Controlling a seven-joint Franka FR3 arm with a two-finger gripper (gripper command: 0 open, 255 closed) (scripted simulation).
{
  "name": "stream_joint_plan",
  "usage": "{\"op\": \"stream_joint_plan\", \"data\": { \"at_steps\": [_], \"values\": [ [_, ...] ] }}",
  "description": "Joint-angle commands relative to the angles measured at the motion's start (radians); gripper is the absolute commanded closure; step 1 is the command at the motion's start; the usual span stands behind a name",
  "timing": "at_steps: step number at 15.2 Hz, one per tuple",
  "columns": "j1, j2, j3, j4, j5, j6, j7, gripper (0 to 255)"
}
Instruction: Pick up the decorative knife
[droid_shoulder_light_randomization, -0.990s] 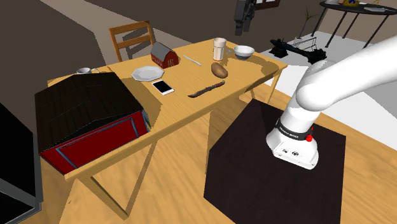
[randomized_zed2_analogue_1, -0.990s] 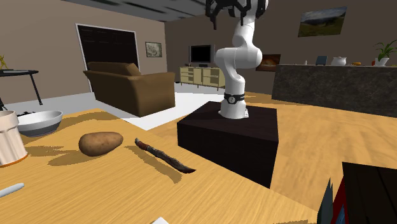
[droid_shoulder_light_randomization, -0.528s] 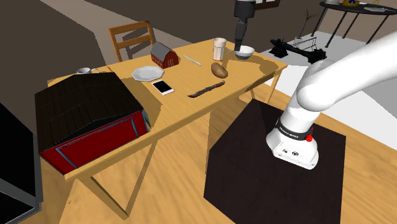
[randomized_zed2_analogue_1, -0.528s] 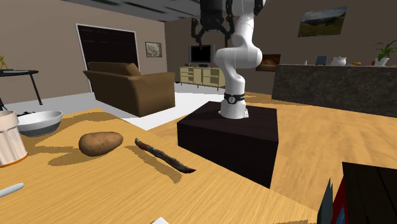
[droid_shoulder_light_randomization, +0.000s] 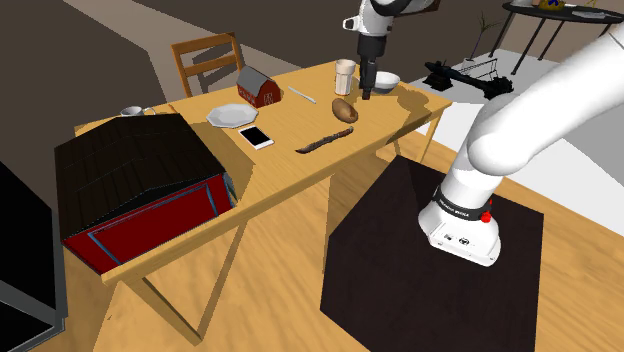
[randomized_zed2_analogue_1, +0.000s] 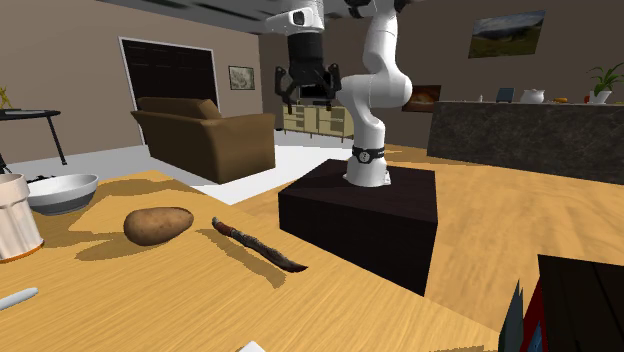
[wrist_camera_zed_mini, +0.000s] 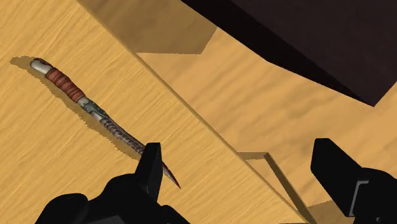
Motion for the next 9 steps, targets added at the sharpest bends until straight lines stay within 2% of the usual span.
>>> {"op": "stream_joint_plan", "data": {
  "at_steps": [1,5,9],
  "values": [
    [0.011,0.060,-0.034,-0.014,-0.012,0.079,-0.085,0],
    [0.041,0.208,-0.097,0.003,-0.008,0.216,-0.252,0],
    [0.072,0.375,-0.146,0.047,0.037,0.342,-0.435,0]
  ]
}}
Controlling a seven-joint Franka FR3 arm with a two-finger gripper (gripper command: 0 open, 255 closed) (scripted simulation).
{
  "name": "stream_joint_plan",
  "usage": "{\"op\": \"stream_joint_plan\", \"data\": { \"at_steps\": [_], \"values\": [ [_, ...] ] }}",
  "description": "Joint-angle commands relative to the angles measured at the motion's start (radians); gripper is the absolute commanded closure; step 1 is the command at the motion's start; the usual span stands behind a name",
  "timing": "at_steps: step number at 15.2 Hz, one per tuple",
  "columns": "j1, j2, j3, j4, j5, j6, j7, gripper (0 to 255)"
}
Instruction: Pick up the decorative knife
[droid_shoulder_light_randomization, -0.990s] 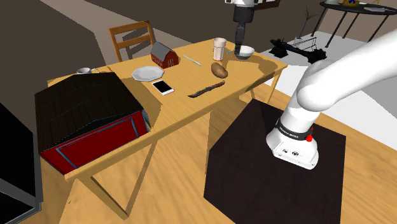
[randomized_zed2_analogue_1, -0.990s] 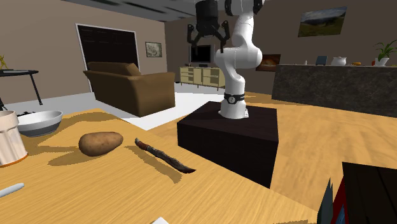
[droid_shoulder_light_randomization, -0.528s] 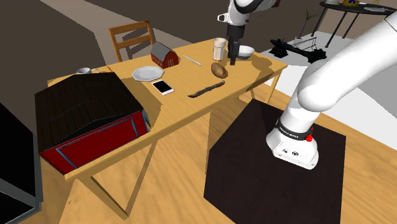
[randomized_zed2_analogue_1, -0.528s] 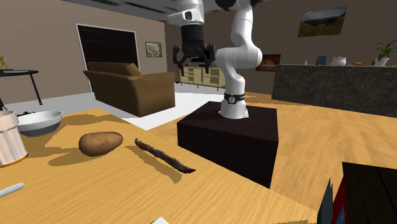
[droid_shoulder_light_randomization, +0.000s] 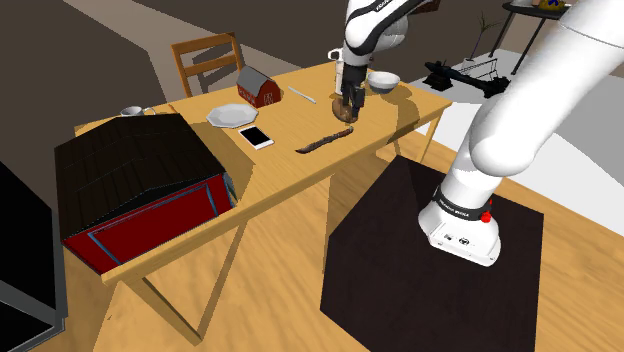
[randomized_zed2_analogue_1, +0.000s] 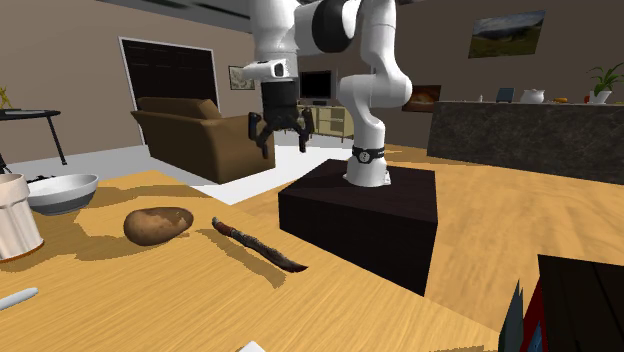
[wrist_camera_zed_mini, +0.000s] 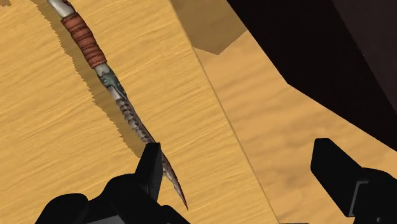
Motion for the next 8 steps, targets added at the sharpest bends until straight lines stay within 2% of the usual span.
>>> {"op": "stream_joint_plan", "data": {
  "at_steps": [1,5,8],
  "values": [
    [0.014,0.089,-0.022,0.025,0.032,0.065,-0.103,0],
    [0.024,0.268,-0.029,0.100,0.130,0.162,-0.305,0],
    [0.008,0.400,-0.004,0.171,0.209,0.217,-0.452,0]
  ]
}}
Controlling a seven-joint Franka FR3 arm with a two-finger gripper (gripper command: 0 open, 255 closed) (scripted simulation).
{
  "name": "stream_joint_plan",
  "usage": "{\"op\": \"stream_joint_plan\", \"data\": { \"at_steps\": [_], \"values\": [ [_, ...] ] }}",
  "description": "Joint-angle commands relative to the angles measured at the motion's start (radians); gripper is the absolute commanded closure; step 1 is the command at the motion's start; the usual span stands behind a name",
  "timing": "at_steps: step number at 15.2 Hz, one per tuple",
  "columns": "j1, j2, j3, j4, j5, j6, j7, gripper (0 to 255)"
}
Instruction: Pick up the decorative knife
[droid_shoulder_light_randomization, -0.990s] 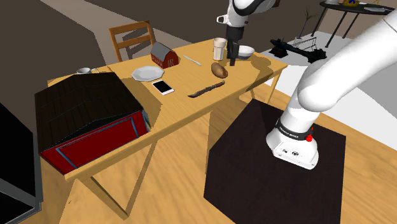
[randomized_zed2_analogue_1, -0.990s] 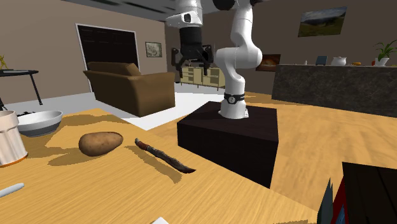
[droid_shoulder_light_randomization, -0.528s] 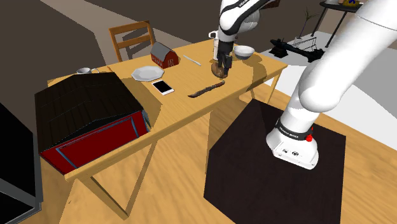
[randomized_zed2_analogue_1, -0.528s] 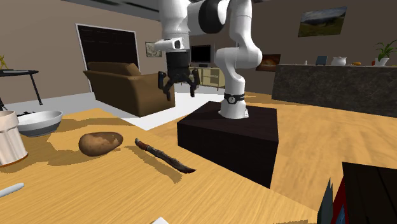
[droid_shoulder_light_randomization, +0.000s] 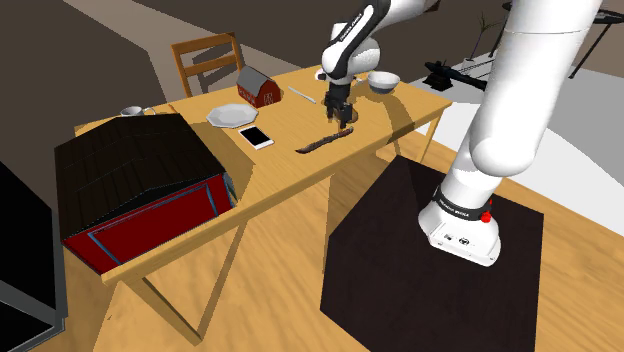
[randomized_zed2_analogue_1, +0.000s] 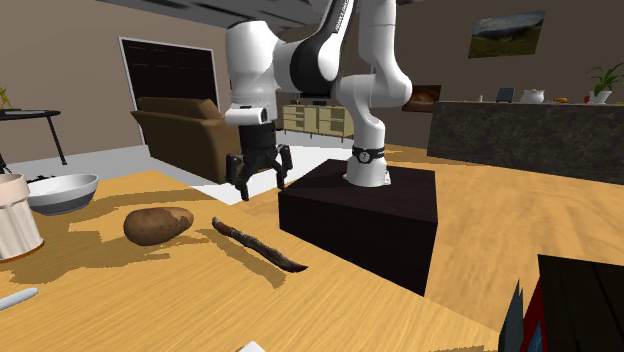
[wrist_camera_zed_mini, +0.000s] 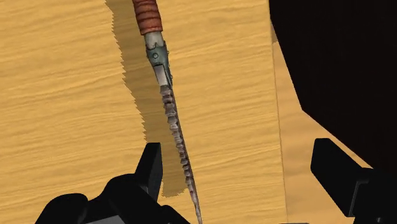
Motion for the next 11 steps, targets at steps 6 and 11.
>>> {"op": "stream_joint_plan", "data": {
  "at_steps": [6,11],
  "values": [
    [-0.063,0.244,0.086,0.150,0.117,0.092,-0.243,0],
    [-0.081,0.304,0.110,0.159,0.150,0.143,-0.266,0]
  ]
}}
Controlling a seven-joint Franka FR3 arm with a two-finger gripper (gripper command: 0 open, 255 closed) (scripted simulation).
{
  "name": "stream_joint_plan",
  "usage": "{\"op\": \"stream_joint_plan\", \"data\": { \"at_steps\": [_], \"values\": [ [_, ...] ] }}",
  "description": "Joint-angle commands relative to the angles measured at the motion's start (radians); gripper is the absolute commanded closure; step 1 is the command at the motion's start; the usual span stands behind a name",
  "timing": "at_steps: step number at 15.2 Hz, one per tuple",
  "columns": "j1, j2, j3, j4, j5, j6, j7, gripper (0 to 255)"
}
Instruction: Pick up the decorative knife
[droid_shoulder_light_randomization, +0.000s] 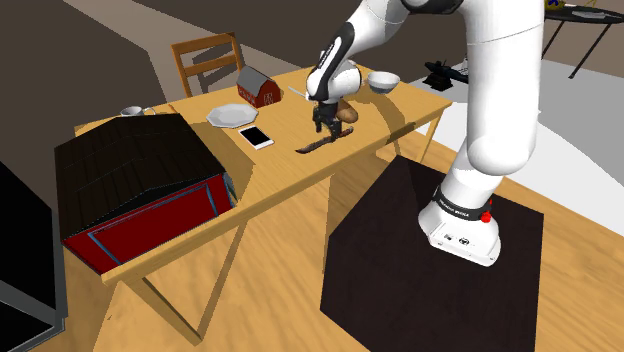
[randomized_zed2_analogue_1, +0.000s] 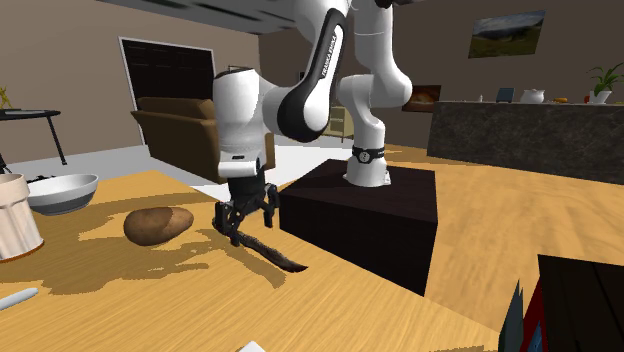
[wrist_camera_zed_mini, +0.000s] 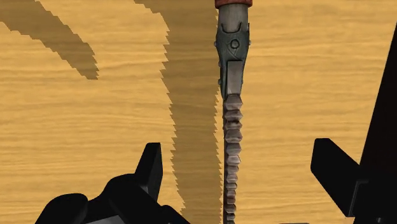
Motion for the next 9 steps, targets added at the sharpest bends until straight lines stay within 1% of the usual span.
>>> {"op": "stream_joint_plan", "data": {
  "at_steps": [1,3,4,9],
  "values": [
    [-0.010,0.032,0.013,0.008,0.017,0.024,-0.013,0],
    [-0.010,0.032,0.013,0.008,0.016,0.024,-0.013,0],
    [-0.010,0.032,0.013,0.007,0.016,0.024,-0.012,255],
    [-0.010,0.031,0.013,0.006,0.016,0.025,-0.013,255]
  ]
}}
